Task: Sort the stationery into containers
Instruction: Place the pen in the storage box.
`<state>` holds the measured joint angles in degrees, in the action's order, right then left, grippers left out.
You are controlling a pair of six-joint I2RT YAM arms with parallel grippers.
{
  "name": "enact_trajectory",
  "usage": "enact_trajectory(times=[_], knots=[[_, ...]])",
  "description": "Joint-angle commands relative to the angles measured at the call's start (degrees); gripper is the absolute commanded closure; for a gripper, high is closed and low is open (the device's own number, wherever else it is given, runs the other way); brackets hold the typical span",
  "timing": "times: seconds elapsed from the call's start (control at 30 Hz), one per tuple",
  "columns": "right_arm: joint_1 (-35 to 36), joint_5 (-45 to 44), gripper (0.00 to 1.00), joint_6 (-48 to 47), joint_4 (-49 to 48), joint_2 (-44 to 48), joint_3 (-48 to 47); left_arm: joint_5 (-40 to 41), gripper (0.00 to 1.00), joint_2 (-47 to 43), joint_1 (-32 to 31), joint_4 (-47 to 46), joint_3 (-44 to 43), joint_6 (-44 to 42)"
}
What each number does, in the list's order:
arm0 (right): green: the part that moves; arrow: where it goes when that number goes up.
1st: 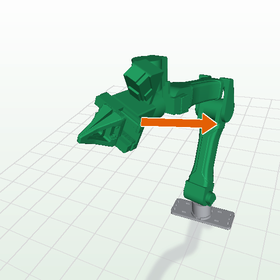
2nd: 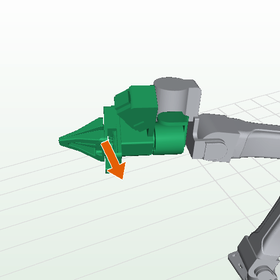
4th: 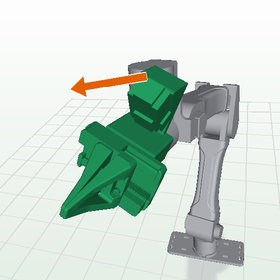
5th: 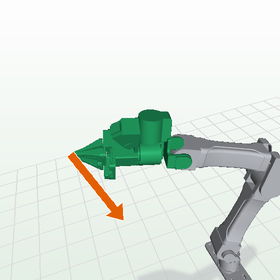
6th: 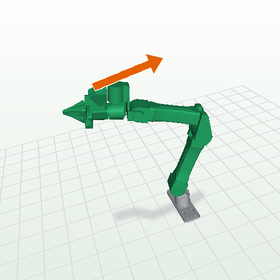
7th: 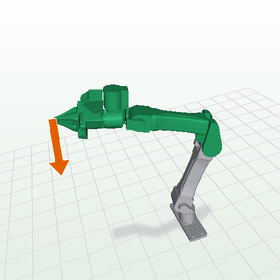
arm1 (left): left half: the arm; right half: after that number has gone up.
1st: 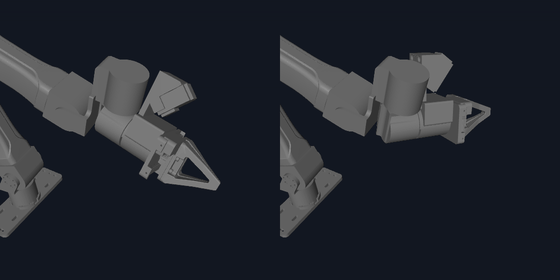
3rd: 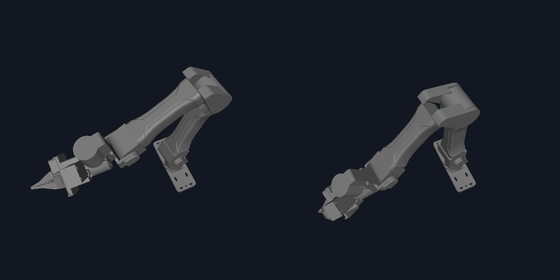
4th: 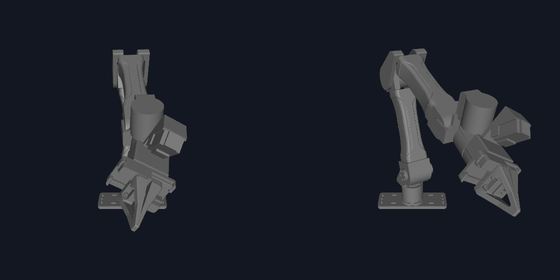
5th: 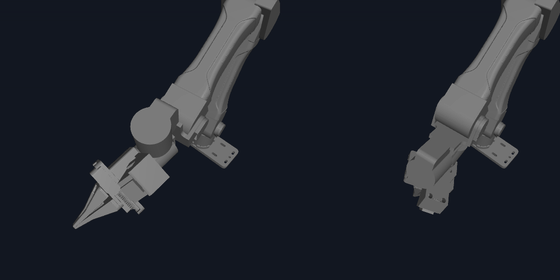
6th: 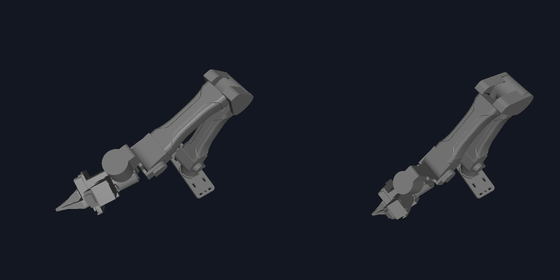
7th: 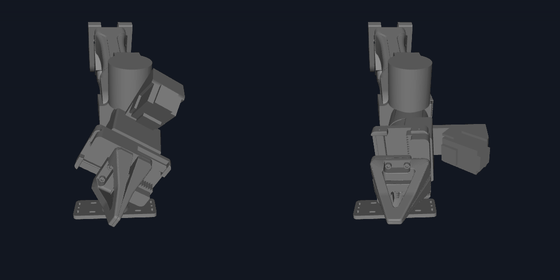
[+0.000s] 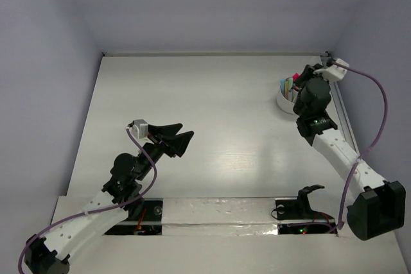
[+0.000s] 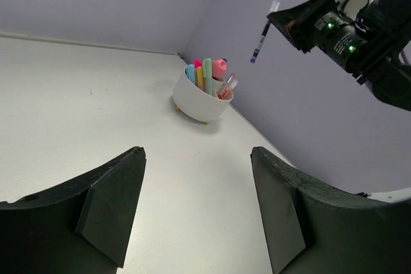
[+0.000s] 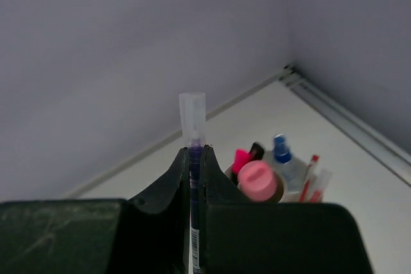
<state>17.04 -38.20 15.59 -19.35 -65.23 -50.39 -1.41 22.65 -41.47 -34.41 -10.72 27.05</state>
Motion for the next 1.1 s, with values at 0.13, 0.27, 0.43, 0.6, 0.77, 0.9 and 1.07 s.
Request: enact_trajectory(times=[0.13,0.27,0.43,0.6,0.77,0.9,1.07], knots=[[-12.28,-10.32,1.00,2.77,-12.55,-3.93,5.57,-0.52,0.36,-0.59,0.08,-2.68,0.44,-0.33],[-14.92,-10.23,1.00,1.90,-13.95,-8.67,3.64,-0.44,0.36,-0.51,0.08,-2.59,0.35,-0.33],[-14.93,-10.94,1.00,0.05,-17.11,-14.47,2.93,-0.44,0.36,-0.51,0.08,-2.68,0.44,-0.42],[-14.93,-10.76,1.00,0.67,-18.61,-17.82,3.90,-0.35,0.36,0.37,0.08,-3.03,0.44,-0.42],[-14.93,-10.15,1.00,-0.74,-20.11,-20.11,2.58,-0.44,0.36,1.25,0.08,-3.47,0.44,-0.42],[-14.93,-10.06,1.00,-2.06,-20.72,-21.51,1.61,-0.26,0.36,1.51,0.08,-3.55,0.44,-0.42],[-14.93,-9.71,1.00,-1.10,-20.20,-23.97,1.52,0.00,0.36,1.60,0.08,-3.55,0.44,-0.50]])
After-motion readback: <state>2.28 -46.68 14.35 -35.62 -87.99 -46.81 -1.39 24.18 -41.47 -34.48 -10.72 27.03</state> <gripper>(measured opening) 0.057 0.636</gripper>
